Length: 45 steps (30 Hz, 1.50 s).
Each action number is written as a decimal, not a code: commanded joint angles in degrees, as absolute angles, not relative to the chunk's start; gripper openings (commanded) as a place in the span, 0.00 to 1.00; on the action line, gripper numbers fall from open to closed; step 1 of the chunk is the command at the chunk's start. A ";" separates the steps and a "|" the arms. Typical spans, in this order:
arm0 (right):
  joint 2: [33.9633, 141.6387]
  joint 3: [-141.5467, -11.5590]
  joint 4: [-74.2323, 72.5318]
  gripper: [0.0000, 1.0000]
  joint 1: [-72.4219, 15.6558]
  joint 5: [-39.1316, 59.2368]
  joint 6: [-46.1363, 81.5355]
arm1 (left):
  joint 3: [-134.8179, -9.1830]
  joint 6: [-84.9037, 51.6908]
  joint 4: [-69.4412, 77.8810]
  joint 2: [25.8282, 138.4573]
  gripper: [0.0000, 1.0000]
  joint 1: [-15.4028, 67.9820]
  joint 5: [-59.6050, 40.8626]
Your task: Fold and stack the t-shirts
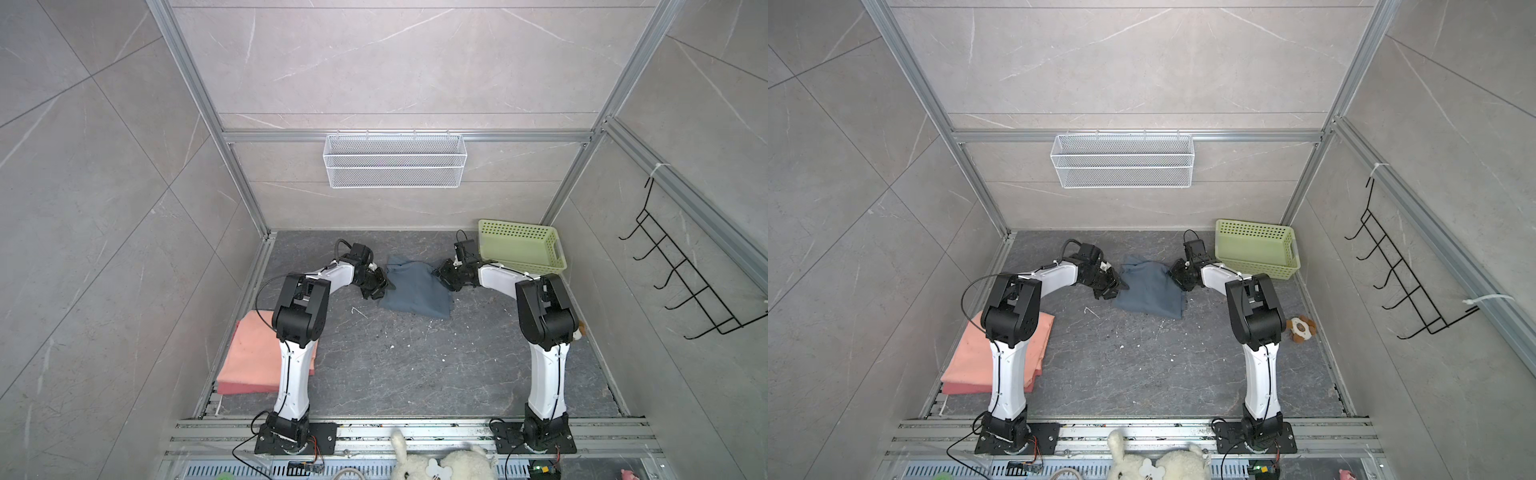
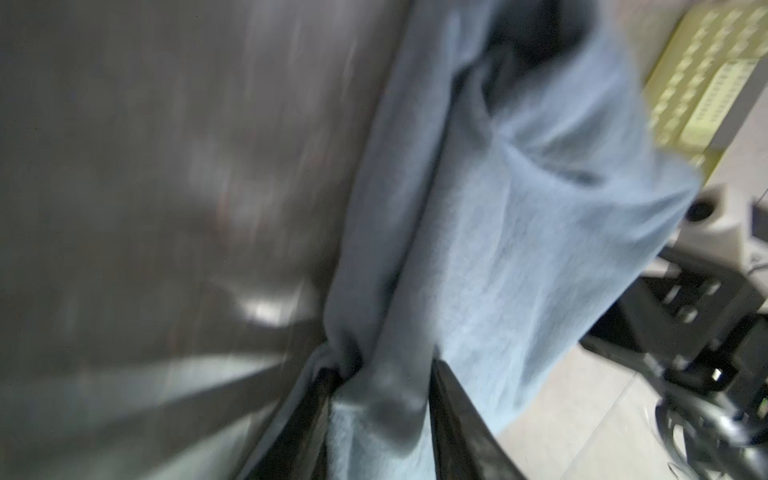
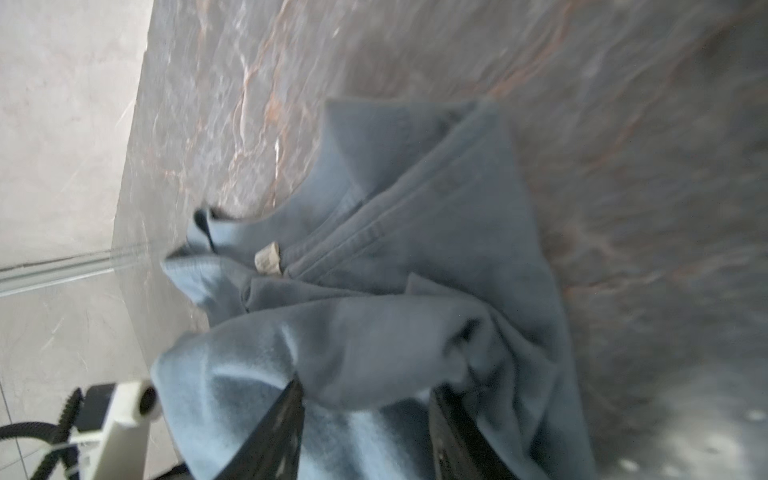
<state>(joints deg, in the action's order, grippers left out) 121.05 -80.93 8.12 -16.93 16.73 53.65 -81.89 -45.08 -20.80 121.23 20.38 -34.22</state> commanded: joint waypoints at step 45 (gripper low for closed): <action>114.05 -73.31 15.46 0.13 -21.20 17.99 59.75 | -78.47 -55.85 -18.92 115.80 0.06 18.63 -35.50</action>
